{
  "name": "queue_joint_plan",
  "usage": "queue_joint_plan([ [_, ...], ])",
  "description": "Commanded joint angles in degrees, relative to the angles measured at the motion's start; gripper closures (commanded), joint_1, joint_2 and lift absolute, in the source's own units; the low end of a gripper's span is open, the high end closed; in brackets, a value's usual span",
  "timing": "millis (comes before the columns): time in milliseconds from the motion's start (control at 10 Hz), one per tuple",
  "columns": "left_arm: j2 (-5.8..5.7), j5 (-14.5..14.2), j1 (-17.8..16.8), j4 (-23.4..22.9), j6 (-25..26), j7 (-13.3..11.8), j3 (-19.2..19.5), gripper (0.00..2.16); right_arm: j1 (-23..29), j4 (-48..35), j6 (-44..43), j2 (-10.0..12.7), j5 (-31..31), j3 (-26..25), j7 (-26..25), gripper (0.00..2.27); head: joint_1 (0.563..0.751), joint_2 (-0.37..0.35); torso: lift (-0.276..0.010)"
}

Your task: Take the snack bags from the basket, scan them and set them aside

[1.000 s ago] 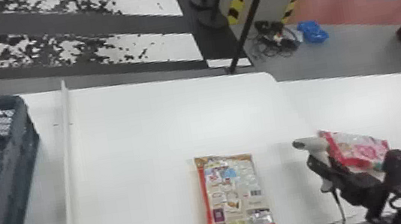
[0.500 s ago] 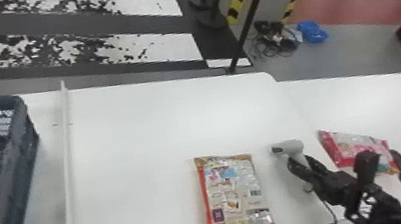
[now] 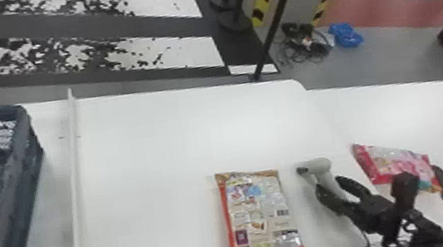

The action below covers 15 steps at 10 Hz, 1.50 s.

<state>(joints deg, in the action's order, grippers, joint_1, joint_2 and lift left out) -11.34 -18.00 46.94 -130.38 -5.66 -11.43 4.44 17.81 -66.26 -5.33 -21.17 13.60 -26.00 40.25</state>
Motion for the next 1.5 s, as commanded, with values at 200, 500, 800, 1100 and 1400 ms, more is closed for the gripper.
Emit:
queue_joint_plan([
  [200,-0.08,0.07,0.79,-1.19,0.0,-0.26,-0.04,0.07,4.69,-9.77,6.7,0.61,3.72,-4.94,-0.7,0.05,0.695,-0.35,-0.075],
  [500,-0.08,0.25,1.05,-1.63,0.0,-0.52,-0.13,0.07,8.21,-26.29,31.31,0.61,6.88,-12.06,2.73,0.05,0.695,-0.35,-0.075],
  [800,0.09,0.69,1.4,-1.54,-0.18,-0.52,-0.13,0.07,7.51,-36.93,62.25,-4.67,9.34,-12.67,10.55,0.05,0.695,-0.35,-0.075],
  [1100,0.44,1.56,1.49,-1.63,-0.53,-0.52,-0.66,0.07,0.83,-34.38,82.81,-9.06,9.08,-7.57,18.9,0.04,0.695,-0.35,-0.075],
  [1400,0.53,1.92,1.93,-1.63,-1.41,-0.52,-0.83,0.07,-5.77,-23.57,82.46,-11.52,8.64,0.6,25.23,0.04,0.695,-0.333,-0.075],
])
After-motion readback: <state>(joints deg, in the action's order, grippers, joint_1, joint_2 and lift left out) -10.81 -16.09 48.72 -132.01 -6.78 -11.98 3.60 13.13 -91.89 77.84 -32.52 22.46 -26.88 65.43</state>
